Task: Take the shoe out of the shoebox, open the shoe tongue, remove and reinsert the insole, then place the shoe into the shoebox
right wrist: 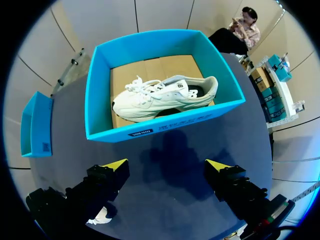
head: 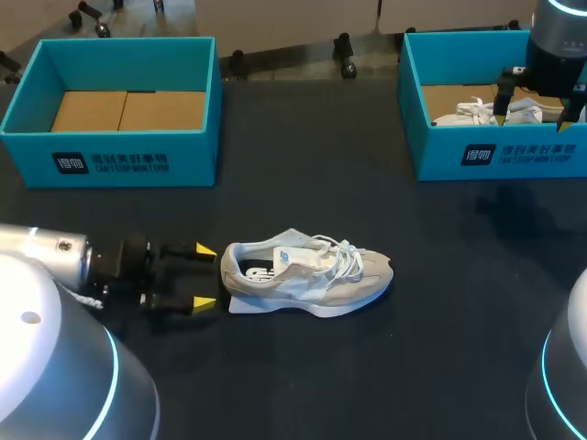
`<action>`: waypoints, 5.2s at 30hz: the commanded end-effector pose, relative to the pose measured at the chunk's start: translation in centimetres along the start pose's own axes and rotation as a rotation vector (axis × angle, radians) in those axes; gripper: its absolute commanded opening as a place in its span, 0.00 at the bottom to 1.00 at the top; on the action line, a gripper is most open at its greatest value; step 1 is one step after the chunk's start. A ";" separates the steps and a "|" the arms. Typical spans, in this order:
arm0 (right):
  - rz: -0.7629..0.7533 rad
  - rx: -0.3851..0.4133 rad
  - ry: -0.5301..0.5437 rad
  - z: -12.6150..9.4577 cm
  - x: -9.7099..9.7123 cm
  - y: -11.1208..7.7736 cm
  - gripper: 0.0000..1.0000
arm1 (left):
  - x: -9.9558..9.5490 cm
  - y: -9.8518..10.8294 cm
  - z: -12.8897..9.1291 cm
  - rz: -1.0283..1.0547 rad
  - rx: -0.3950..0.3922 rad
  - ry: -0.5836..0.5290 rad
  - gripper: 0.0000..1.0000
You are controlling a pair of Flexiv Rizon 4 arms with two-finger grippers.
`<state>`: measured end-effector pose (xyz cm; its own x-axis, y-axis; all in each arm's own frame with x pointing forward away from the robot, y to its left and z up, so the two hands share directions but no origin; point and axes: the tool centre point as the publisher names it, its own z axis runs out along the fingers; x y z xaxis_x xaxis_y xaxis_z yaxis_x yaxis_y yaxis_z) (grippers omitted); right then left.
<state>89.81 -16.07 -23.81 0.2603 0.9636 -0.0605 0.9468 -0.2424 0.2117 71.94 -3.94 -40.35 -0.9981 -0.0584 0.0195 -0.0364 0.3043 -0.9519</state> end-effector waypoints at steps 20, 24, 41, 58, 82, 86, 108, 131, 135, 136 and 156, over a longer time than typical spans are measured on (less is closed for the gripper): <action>0.001 -0.003 0.001 0.0 0.0 -0.1 1.00 | -0.1 -0.2 4.2 0.006 -0.006 0.021 1.00; 0.001 -0.003 0.001 0.0 0.0 -0.1 1.00 | -0.2 -0.2 4.8 0.009 -0.005 0.016 1.00; 0.001 -0.003 0.001 0.0 0.0 -0.1 1.00 | -0.6 -0.2 6.4 0.009 -0.021 0.014 0.47; 0.001 -0.003 0.001 0.0 0.0 -0.1 1.00 | -0.7 0.2 6.3 0.022 -0.067 0.041 0.00; 0.079 0.091 0.004 -0.9 3.7 0.0 1.00 | -0.7 0.2 6.3 0.022 -0.067 0.041 0.00; 0.074 0.088 0.006 -1.8 5.8 -0.1 1.00 | -0.7 0.2 6.3 0.022 -0.067 0.041 0.00; 0.030 0.107 0.020 -4.6 16.4 -4.9 1.00 | -0.7 0.2 6.3 0.022 -0.067 0.041 0.00; -0.033 0.109 0.012 -5.9 26.5 -11.5 1.00 | -0.7 0.2 6.3 0.022 -0.067 0.041 0.00; -0.061 0.079 -0.003 -5.7 27.8 -12.7 1.00 | -0.7 0.2 6.3 0.022 -0.067 0.041 0.00; -0.068 0.070 0.000 -5.7 28.1 -13.1 1.00 | -0.7 0.2 6.3 0.022 -0.067 0.041 0.00; -0.058 0.088 -0.019 -5.2 31.2 -18.9 1.00 | -0.7 0.2 6.3 0.022 -0.067 0.041 0.00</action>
<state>78.88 18.71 -24.47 0.2050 0.9755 -0.0802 0.9732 -0.1945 0.1228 72.71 -9.71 -42.07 -0.9998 -0.0141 0.0122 -0.0165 0.3648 -0.9309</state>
